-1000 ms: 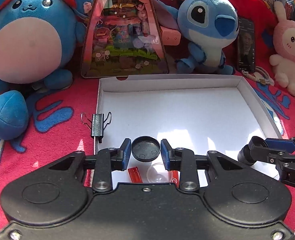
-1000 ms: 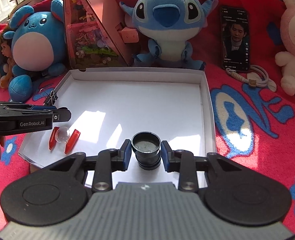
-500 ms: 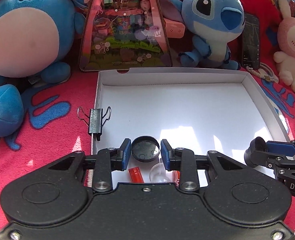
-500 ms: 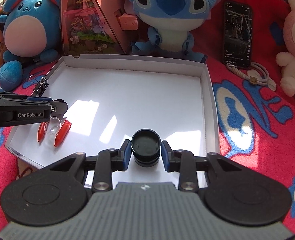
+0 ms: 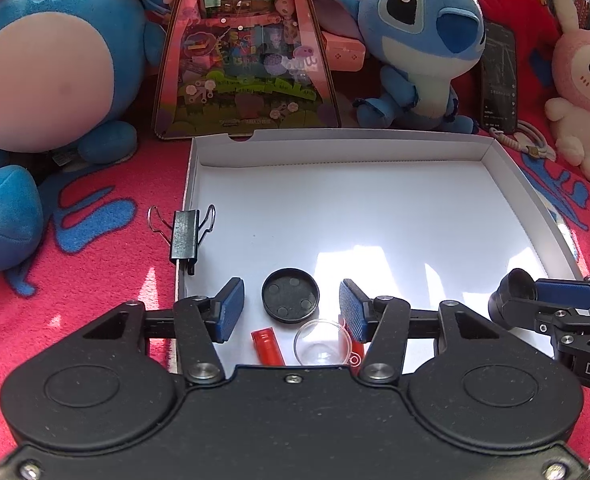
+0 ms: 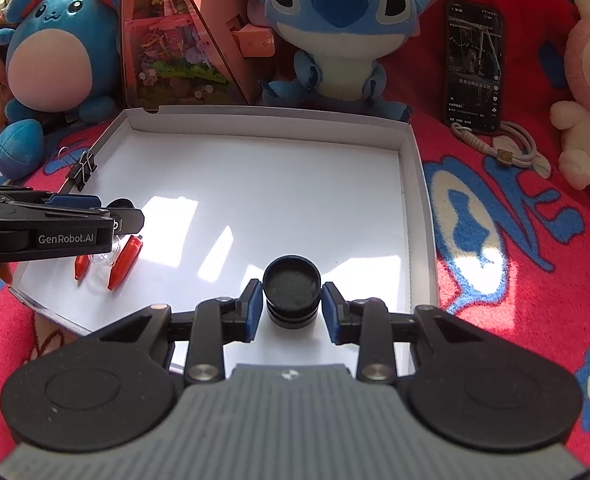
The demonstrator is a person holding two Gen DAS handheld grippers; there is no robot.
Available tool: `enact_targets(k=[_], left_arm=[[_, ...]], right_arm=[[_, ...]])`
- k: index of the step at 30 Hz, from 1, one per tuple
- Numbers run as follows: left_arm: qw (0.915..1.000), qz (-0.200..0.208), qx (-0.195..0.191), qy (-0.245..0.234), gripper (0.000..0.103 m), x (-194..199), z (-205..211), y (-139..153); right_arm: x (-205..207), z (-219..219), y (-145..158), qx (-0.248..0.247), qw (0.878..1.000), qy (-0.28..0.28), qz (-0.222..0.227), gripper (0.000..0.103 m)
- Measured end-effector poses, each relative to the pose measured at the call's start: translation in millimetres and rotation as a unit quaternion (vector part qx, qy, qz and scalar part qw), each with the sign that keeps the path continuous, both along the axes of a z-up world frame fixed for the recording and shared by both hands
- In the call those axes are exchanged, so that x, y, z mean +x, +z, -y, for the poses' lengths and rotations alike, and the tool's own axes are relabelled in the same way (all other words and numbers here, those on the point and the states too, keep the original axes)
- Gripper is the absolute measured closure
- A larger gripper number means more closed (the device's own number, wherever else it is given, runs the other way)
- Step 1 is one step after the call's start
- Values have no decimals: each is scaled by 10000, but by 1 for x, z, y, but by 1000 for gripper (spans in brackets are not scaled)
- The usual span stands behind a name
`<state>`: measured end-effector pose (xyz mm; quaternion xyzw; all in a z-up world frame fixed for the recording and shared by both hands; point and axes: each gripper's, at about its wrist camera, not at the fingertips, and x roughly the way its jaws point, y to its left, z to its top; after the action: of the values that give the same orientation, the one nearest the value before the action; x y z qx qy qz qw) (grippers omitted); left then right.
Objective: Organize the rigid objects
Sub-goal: 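Carry both into the tray, stack the cap on the caps, open both tools, then withdraw both tools from the tray back over the remaining objects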
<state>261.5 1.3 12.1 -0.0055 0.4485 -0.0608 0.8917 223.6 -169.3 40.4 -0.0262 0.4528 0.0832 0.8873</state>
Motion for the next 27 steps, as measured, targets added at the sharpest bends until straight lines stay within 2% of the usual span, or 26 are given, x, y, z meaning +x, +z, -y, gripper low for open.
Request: enact_targets(k=[1, 4, 7, 12, 27], left_arm=[[10000, 8, 12, -2, 48, -1, 0, 0], [10000, 39, 47, -25, 42, -4, 0, 1], [9999, 86, 60, -65, 36, -8, 0, 4], [9996, 212, 45, -179, 25, -20, 1, 12], [9965, 632, -15, -539, 20, -72, 6, 37]], right_arm=[[0, 0, 0, -6, 10000, 6, 8, 60], [-2, 0, 1, -41, 10000, 16, 35, 50], [-4, 2, 2, -17, 10000, -3, 48, 49], [-7, 5, 3, 86, 9999, -70, 96, 40], [-38, 13, 8, 175, 9978, -124, 630, 14]])
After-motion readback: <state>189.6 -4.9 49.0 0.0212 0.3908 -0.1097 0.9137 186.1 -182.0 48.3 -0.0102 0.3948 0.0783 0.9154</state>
